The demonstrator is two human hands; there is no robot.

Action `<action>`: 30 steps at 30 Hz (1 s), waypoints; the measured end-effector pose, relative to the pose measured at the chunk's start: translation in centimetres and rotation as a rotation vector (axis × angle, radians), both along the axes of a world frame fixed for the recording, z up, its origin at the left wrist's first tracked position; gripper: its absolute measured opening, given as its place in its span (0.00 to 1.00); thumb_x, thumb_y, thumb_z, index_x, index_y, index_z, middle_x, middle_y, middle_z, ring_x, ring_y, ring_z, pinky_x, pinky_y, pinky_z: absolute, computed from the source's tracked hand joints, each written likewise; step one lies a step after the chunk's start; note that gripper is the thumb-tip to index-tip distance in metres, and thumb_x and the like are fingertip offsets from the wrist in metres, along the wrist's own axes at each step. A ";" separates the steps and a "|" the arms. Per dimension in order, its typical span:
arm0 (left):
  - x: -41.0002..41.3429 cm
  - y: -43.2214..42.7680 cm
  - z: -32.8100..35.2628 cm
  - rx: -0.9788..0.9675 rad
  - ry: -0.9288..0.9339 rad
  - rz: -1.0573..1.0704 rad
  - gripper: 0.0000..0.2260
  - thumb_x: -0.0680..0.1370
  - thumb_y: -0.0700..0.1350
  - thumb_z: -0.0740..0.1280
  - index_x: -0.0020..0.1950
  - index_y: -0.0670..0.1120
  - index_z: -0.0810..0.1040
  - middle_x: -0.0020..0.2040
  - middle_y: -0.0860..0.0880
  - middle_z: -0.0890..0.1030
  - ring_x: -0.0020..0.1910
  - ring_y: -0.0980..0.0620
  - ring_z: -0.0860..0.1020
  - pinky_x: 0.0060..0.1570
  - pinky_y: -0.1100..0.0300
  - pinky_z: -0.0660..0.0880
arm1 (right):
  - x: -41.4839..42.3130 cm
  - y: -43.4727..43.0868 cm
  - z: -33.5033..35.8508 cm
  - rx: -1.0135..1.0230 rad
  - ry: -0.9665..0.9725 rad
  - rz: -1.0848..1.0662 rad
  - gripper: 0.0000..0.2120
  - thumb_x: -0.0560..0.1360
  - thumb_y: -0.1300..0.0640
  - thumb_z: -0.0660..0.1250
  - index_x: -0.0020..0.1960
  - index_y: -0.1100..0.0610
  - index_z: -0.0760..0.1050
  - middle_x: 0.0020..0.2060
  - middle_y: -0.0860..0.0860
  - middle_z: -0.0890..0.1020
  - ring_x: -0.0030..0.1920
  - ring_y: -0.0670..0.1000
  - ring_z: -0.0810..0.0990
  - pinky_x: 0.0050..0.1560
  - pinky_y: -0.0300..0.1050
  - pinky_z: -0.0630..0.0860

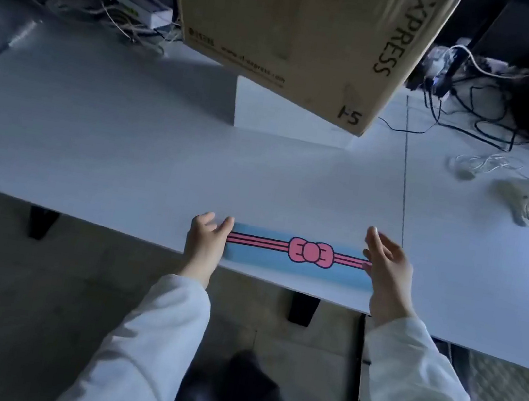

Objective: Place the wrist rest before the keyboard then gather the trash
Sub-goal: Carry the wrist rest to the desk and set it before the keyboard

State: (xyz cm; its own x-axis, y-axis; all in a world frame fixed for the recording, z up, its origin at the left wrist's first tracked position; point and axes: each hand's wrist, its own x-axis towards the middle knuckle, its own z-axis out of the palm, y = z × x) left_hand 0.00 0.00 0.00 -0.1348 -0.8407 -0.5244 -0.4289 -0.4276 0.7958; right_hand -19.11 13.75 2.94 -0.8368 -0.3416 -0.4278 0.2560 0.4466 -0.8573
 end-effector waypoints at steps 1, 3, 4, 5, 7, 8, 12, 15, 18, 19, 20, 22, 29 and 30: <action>-0.4 0.3 0.0 0.018 -0.026 0.023 0.21 0.75 0.50 0.64 0.64 0.40 0.70 0.64 0.41 0.76 0.66 0.44 0.71 0.60 0.58 0.65 | -0.7 0.6 -0.3 0.025 0.014 -0.017 0.25 0.70 0.46 0.66 0.62 0.59 0.73 0.53 0.53 0.79 0.55 0.51 0.76 0.63 0.51 0.72; -1.3 0.4 -1.5 0.027 -0.096 0.087 0.22 0.74 0.50 0.65 0.61 0.36 0.72 0.63 0.38 0.76 0.66 0.40 0.71 0.60 0.55 0.67 | -2.8 1.8 -1.7 0.061 0.037 -0.044 0.26 0.70 0.46 0.66 0.63 0.61 0.72 0.51 0.53 0.77 0.51 0.50 0.75 0.61 0.51 0.72; -1.7 0.5 -2.3 0.017 -0.127 0.112 0.18 0.74 0.49 0.66 0.55 0.35 0.74 0.58 0.36 0.79 0.65 0.38 0.72 0.58 0.53 0.68 | -3.9 2.5 -2.4 0.085 0.033 -0.068 0.27 0.70 0.46 0.67 0.62 0.61 0.72 0.50 0.53 0.77 0.50 0.50 0.75 0.60 0.50 0.72; -2.1 0.7 -2.7 0.012 -0.142 0.125 0.14 0.74 0.49 0.66 0.48 0.37 0.75 0.54 0.36 0.80 0.64 0.37 0.72 0.56 0.53 0.69 | -4.7 3.1 -3.1 0.118 0.029 -0.085 0.27 0.70 0.46 0.67 0.62 0.62 0.71 0.51 0.54 0.78 0.50 0.52 0.75 0.59 0.50 0.72; -2.8 0.9 -3.9 -0.006 -0.199 0.114 0.12 0.73 0.49 0.67 0.49 0.41 0.76 0.59 0.36 0.78 0.65 0.38 0.70 0.60 0.52 0.68 | -6.3 4.1 -4.3 0.185 0.028 -0.108 0.28 0.70 0.47 0.68 0.64 0.63 0.70 0.58 0.58 0.78 0.56 0.56 0.77 0.59 0.47 0.70; -3.1 1.0 -4.3 -0.016 -0.228 0.096 0.16 0.73 0.49 0.68 0.55 0.40 0.75 0.62 0.37 0.76 0.66 0.38 0.70 0.63 0.51 0.67 | -6.8 4.5 -4.7 0.220 0.021 -0.106 0.29 0.69 0.47 0.68 0.64 0.63 0.69 0.61 0.59 0.77 0.60 0.56 0.76 0.58 0.45 0.68; -3.6 1.4 -6.0 -0.022 -0.320 0.077 0.27 0.72 0.51 0.68 0.65 0.37 0.70 0.65 0.36 0.75 0.67 0.39 0.69 0.66 0.51 0.65 | -8.2 5.6 -7.3 0.310 -0.020 -0.057 0.30 0.69 0.47 0.69 0.65 0.64 0.68 0.64 0.60 0.75 0.64 0.57 0.74 0.57 0.43 0.66; -3.9 1.7 -6.7 -0.056 -0.409 0.062 0.28 0.72 0.52 0.68 0.66 0.37 0.69 0.66 0.36 0.73 0.68 0.38 0.68 0.67 0.49 0.64 | -8.7 5.6 -8.6 0.363 -0.030 -0.036 0.31 0.68 0.47 0.69 0.65 0.64 0.68 0.62 0.60 0.77 0.63 0.57 0.74 0.61 0.47 0.67; -4.0 1.7 -7.3 -0.041 -0.428 0.071 0.33 0.70 0.54 0.69 0.69 0.38 0.65 0.68 0.36 0.71 0.69 0.38 0.67 0.68 0.47 0.64 | -9.0 5.1 -9.2 0.387 -0.039 0.001 0.32 0.68 0.46 0.70 0.65 0.64 0.68 0.62 0.60 0.77 0.63 0.58 0.74 0.64 0.50 0.68; -3.9 1.6 -7.6 -0.036 -0.431 0.071 0.34 0.70 0.55 0.69 0.69 0.38 0.65 0.68 0.36 0.71 0.69 0.38 0.67 0.68 0.46 0.64 | -9.1 4.9 -9.4 0.381 -0.046 0.011 0.33 0.67 0.46 0.70 0.65 0.64 0.69 0.62 0.60 0.77 0.63 0.59 0.74 0.64 0.51 0.69; -3.8 1.5 -7.7 -0.029 -0.438 0.070 0.35 0.69 0.56 0.70 0.69 0.39 0.64 0.68 0.36 0.71 0.69 0.38 0.67 0.68 0.45 0.64 | -9.1 4.7 -9.5 0.378 -0.048 0.019 0.33 0.66 0.45 0.70 0.64 0.63 0.69 0.62 0.60 0.77 0.63 0.59 0.74 0.65 0.52 0.69; -3.6 1.0 -8.0 -0.018 -0.432 0.075 0.37 0.68 0.57 0.71 0.70 0.41 0.65 0.69 0.38 0.71 0.69 0.39 0.67 0.68 0.45 0.64 | -9.1 4.5 -9.7 0.381 -0.049 0.028 0.32 0.65 0.45 0.71 0.63 0.61 0.70 0.62 0.60 0.76 0.63 0.59 0.73 0.64 0.52 0.69; -3.1 0.0 -8.6 0.030 -0.304 0.117 0.34 0.64 0.57 0.74 0.65 0.45 0.69 0.65 0.44 0.74 0.65 0.44 0.72 0.66 0.48 0.68 | -9.9 4.0 -9.8 0.297 -0.137 0.074 0.18 0.66 0.48 0.71 0.48 0.60 0.76 0.39 0.53 0.76 0.45 0.54 0.74 0.46 0.46 0.71; -2.9 0.0 -8.6 0.032 -0.290 0.118 0.29 0.64 0.56 0.74 0.60 0.45 0.72 0.62 0.43 0.77 0.61 0.43 0.75 0.62 0.50 0.70 | -9.8 3.9 -9.7 0.257 -0.164 0.065 0.15 0.67 0.51 0.71 0.48 0.60 0.74 0.38 0.52 0.76 0.44 0.54 0.74 0.47 0.48 0.73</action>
